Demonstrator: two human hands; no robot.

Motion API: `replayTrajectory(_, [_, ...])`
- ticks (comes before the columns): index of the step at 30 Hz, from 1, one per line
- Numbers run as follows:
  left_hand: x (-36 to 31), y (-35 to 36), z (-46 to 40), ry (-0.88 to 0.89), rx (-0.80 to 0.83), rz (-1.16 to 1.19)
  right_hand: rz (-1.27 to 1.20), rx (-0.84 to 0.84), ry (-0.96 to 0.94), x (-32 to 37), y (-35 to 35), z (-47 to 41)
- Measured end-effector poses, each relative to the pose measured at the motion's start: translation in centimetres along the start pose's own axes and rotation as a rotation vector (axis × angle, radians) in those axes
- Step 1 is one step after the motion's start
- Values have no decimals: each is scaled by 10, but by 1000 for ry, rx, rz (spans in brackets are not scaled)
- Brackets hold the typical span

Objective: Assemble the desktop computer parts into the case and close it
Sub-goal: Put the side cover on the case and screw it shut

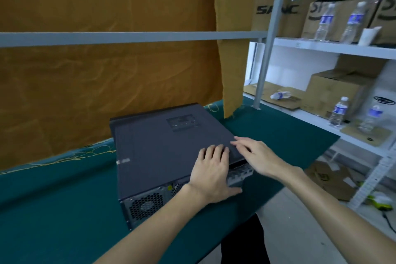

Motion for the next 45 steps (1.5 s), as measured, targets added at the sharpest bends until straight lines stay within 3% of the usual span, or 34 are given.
replayTrajectory(9, [-3,9,-3,21,-152,-89,-236,-9,11,-8,-8,-1])
replayTrajectory(13, [-9,10,2,55,-161,-172,-390,8,45,-13,-12,-4])
replayTrajectory(22, [-9,17,-1,78,-100,-272,-381,26,45,-13,-11,-3])
replayTrajectory(31, [-3,-6,0,-19,-317,40,-379,91,46,-15,-15,-6])
replayTrajectory(36, [2,-9,-7,-160,-277,195,-355,136,36,-13,-16,-3])
replayTrajectory(40, [12,-13,-9,-133,-294,252,-331,130,-11,-16,-9,3])
replayTrajectory(45, [34,-15,-20,-40,-149,343,-237,81,-102,-21,-7,10])
Point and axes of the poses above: each hand's wrist, its own z-axis away from the middle knuckle, its own y-axis out of the palm, x = y × z, the point moved 5 cm from there along -z, towards the middle knuckle, and after that the axes turned 4 degrees about x, right-handed, at the moved point
